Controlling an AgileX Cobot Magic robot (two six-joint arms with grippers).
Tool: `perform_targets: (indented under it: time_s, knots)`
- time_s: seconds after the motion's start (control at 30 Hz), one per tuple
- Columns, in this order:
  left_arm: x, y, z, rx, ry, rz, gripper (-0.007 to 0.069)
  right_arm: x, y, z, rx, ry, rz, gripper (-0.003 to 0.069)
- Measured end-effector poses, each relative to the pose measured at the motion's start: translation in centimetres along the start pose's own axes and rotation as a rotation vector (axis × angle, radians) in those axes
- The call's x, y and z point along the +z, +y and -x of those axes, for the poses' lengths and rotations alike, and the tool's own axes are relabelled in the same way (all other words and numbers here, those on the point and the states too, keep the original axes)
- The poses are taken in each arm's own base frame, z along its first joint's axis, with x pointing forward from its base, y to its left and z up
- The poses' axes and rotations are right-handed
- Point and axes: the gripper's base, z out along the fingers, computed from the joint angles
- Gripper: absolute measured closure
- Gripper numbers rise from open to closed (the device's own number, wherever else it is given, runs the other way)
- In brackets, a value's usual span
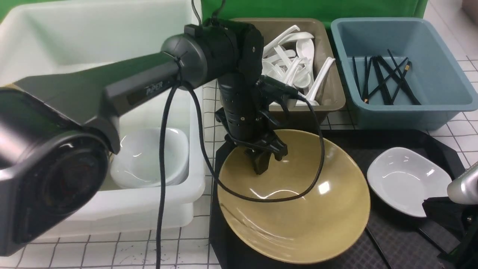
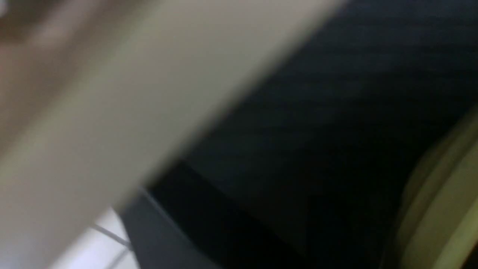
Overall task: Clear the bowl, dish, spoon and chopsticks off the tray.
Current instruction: Use the left arm to grab the yellow noodle bowl on the left, then use the left arm to put the noodle bowl into the large storage box on the left
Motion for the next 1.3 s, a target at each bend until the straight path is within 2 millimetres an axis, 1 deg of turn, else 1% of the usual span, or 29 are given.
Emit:
perform_targets:
  time_s: [0.07, 0.1, 0.13, 0.17, 0.2, 0.23, 0.27, 0.3, 0.37, 0.4, 0.43, 0.5, 0.53, 0.57, 0.6, 0.63, 0.67, 0.7, 0.73, 0.77, 0.8, 0.9, 0.93, 1.0, 1.07, 1.1, 1.2, 1.23, 1.3]
  knots:
    - [-1.9, -0.7, -0.2, 0.015, -0.039, -0.026, 0.0570, 0.0, 0.0, 0.0, 0.002, 0.000, 0.001, 0.0621]
    - [-2.6, -1.0, -0.2, 0.027, -0.061, -0.030, 0.0587, 0.0, 0.0, 0.0, 0.002, 0.000, 0.001, 0.0620]
    - [-3.9, -1.4, -0.2, 0.048, -0.103, -0.032, 0.0611, 0.0, 0.0, 0.0, 0.002, -0.001, 0.001, 0.0619]
    - [-5.2, -1.8, -0.4, 0.056, -0.138, -0.044, 0.0617, 0.0, 0.0, 0.0, 0.003, -0.001, 0.001, 0.0619]
    - [-5.2, -1.8, -0.4, 0.057, -0.140, -0.043, 0.0617, 0.0, 0.0, 0.0, 0.003, -0.001, 0.001, 0.0619]
    - [-7.6, -2.3, -0.8, 0.100, -0.203, -0.021, 0.0617, 0.0, 0.0, 0.0, 0.003, -0.001, 0.001, 0.0617]
    - [-8.3, -2.4, -1.0, 0.108, -0.214, -0.012, 0.0618, 0.0, 0.0, 0.0, 0.003, -0.001, 0.001, 0.0617]
    - [-11.2, -2.9, -1.9, 0.130, -0.277, 0.004, 0.0617, 0.0, 0.0, 0.0, 0.003, -0.002, 0.000, 0.0617]
    - [-15.2, -3.4, -3.5, 0.138, -0.365, 0.029, 0.0617, 0.0, 0.0, 0.0, 0.003, -0.005, -0.001, 0.0617]
    - [-17.2, -3.1, -4.6, 0.123, -0.408, 0.035, 0.0619, 0.0, 0.0, 0.0, 0.003, -0.005, -0.001, 0.0617]
    - [-18.4, -2.9, -5.3, 0.109, -0.433, 0.039, 0.0619, 0.0, 0.0, 0.1, 0.003, -0.006, -0.001, 0.0615]
    - [-21.9, -1.7, -8.0, 0.036, -0.514, 0.063, 0.0619, 0.0, 0.0, 0.1, 0.003, -0.008, -0.001, 0.0615]
    - [-23.4, -0.4, -9.7, -0.032, -0.549, 0.084, 0.0620, 0.0, 0.0, 0.1, 0.003, -0.008, -0.001, 0.0615]
    - [-24.6, 1.4, -11.9, -0.132, -0.578, 0.111, 0.0621, 0.0, 0.0, 0.1, 0.003, -0.009, -0.002, 0.0614]
    - [-25.2, 3.1, -14.0, -0.222, -0.596, 0.137, 0.0622, 0.0, 0.0, 0.1, 0.004, -0.009, -0.002, 0.0613]
    - [-25.6, 4.9, -16.1, -0.318, -0.603, 0.167, 0.0622, 0.0, 0.0, 0.1, 0.005, -0.010, -0.002, 0.0613]
    - [-25.6, 5.7, -17.7, -0.377, -0.602, 0.182, 0.0622, 0.0, 0.0, 0.1, 0.006, -0.011, -0.002, 0.0612]
    - [-25.7, 7.1, -19.5, -0.457, -0.604, 0.206, 0.0622, 0.0, 0.0, 0.1, 0.006, -0.012, -0.003, 0.0612]
    - [-25.2, 9.0, -23.7, -0.621, -0.597, 0.250, 0.0622, 0.0, 0.0, 0.1, 0.008, -0.014, -0.003, 0.0612]
    - [-24.9, 9.6, -25.1, -0.685, -0.594, 0.263, 0.0622, 0.0, 0.0, 0.1, 0.013, -0.015, -0.003, 0.0612]
    - [-24.8, 10.5, -27.8, -0.804, -0.611, 0.294, 0.0622, 0.0, 0.0, 0.2, 0.020, -0.018, -0.004, 0.0612]
    - [-23.5, 12.4, -32.4, -1.040, -0.671, 0.348, 0.0619, 0.0, -0.1, 0.3, 0.039, -0.032, -0.008, 0.0611]
    - [-23.1, 13.0, -33.3, -1.091, -0.699, 0.368, 0.0618, 0.0, -0.1, 0.3, 0.049, -0.034, -0.008, 0.0611]
    - [-22.0, 14.0, -34.1, -1.139, -0.738, 0.387, 0.0611, 0.0, -0.1, 0.3, 0.056, -0.035, -0.008, 0.0609]
    - [-21.1, 14.8, -34.1, -1.134, -0.746, 0.390, 0.0596, 0.0, -0.1, 0.3, 0.058, -0.035, -0.008, 0.0608]
    - [-20.5, 15.1, -33.9, -1.120, -0.738, 0.382, 0.0573, 0.0, -0.1, 0.3, 0.059, -0.035, -0.008, 0.0606]
    - [-19.3, 16.1, -33.6, -1.098, -0.708, 0.368, 0.0482, 0.0, -0.1, 0.3, 0.061, -0.035, -0.008, 0.0604]
    - [-19.1, 16.5, -33.7, -1.101, -0.702, 0.375, 0.0414, 0.0, -0.1, 0.3, 0.066, -0.035, -0.008, 0.0603]
    - [-18.9, 16.8, -33.7, -1.109, -0.693, 0.379, 0.0328, 0.0, -0.1, 0.3, 0.067, -0.035, -0.008, 0.0601]
